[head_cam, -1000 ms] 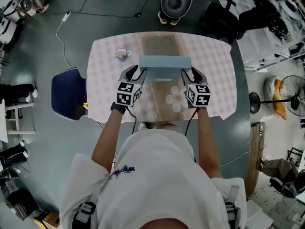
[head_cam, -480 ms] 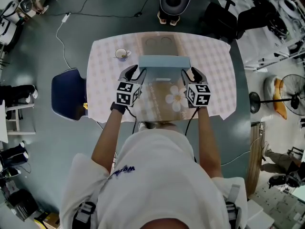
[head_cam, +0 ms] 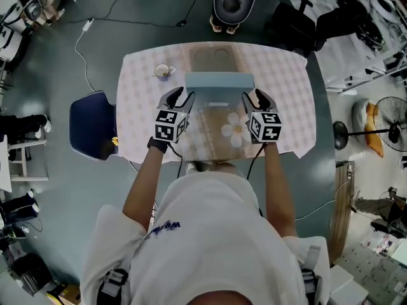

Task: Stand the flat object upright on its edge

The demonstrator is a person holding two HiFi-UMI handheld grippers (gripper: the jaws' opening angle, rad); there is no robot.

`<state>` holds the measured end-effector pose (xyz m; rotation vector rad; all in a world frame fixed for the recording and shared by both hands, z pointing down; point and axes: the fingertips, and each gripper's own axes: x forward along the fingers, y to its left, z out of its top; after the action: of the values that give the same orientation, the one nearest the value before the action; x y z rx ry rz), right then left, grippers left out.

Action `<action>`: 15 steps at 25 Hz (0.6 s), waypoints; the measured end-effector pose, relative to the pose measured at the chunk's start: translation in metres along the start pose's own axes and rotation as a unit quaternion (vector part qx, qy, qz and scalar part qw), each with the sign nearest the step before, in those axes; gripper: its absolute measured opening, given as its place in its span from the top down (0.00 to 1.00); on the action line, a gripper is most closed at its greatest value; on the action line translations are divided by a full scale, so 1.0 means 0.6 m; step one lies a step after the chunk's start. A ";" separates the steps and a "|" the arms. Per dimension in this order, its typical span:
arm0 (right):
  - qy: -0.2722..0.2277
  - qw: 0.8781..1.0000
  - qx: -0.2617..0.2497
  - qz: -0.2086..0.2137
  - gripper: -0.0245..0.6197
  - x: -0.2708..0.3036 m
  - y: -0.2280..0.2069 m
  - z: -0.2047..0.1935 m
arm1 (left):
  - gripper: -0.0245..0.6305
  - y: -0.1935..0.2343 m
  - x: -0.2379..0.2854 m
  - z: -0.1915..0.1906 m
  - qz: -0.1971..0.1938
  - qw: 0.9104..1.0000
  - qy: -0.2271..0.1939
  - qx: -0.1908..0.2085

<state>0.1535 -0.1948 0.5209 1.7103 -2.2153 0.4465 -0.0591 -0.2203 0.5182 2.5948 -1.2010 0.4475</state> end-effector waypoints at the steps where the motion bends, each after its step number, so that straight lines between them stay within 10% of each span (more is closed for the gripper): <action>1: -0.003 1.000 0.001 0.000 0.65 -0.004 0.002 0.002 | 0.71 -0.001 -0.004 0.002 0.000 1.000 -0.002 0.000; 15: -0.040 0.999 0.002 -0.016 0.65 -0.073 0.045 0.021 | 0.72 -0.016 -0.086 0.023 -0.017 0.999 -0.040 0.013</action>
<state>0.1373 -0.1556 0.4898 1.7931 -2.2398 0.3811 -0.0809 -0.1829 0.4851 2.6751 -1.1830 0.3577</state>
